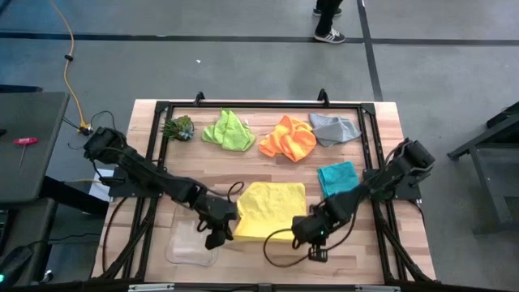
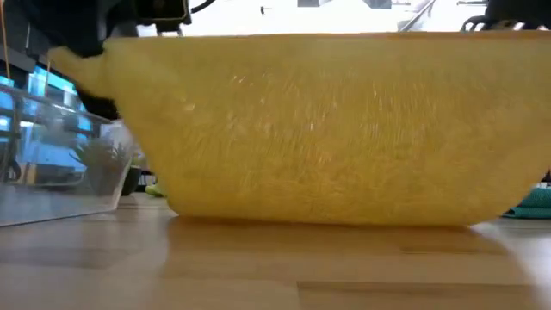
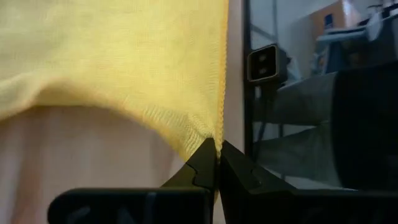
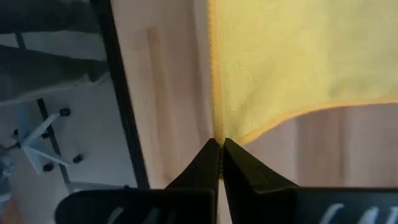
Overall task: Fold microfiber towels
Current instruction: Fold the yellow towel
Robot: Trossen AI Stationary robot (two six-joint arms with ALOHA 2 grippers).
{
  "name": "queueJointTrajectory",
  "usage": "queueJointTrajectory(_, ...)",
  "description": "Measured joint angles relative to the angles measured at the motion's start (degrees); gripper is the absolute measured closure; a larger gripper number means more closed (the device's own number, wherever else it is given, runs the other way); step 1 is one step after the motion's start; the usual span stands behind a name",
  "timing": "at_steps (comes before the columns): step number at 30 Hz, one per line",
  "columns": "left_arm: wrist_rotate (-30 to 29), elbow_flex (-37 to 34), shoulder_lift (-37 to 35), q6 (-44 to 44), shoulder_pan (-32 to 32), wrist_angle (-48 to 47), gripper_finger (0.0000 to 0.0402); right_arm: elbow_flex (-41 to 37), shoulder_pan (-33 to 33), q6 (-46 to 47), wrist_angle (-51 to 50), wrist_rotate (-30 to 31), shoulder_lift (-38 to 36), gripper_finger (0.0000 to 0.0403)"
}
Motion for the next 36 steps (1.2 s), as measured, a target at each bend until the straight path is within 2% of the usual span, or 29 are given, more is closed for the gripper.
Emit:
queueJointTrajectory(4,-0.6,0.0,-2.4,4.1,1.7,-4.4,0.0401,-0.1,-3.2,-2.4,-1.1,2.4,-2.6,0.0403)
queueJointTrajectory(10,-0.6,0.0,-4.6,10.8,5.4,-8.7,0.0401,-0.1,-5.8,-8.1,-1.7,2.6,-4.1,0.0403)
queueJointTrajectory(16,-1.4,0.1,-5.7,17.3,12.3,-9.2,0.0401,-0.1,-10.0,-12.0,-11.0,5.8,-4.4,0.0403)
queueJointTrajectory(23,-1.0,0.0,-5.6,20.7,17.4,-9.9,0.0401,-0.1,-14.4,-14.7,-10.8,7.5,-4.4,0.0403)
queueJointTrajectory(27,-0.9,0.6,-10.4,21.1,19.5,-11.1,0.0401,0.1,-15.5,-15.1,-11.1,8.2,-8.2,0.0403)
queueJointTrajectory(31,-4.5,5.0,-16.3,25.4,23.1,-16.4,0.0401,0.2,-16.8,-14.4,-12.8,15.5,-15.3,0.0403)
queueJointTrajectory(36,-11.2,12.6,-21.2,35.6,28.4,-20.9,0.0401,0.2,-20.2,-13.1,-13.3,25.2,-24.5,0.0403)
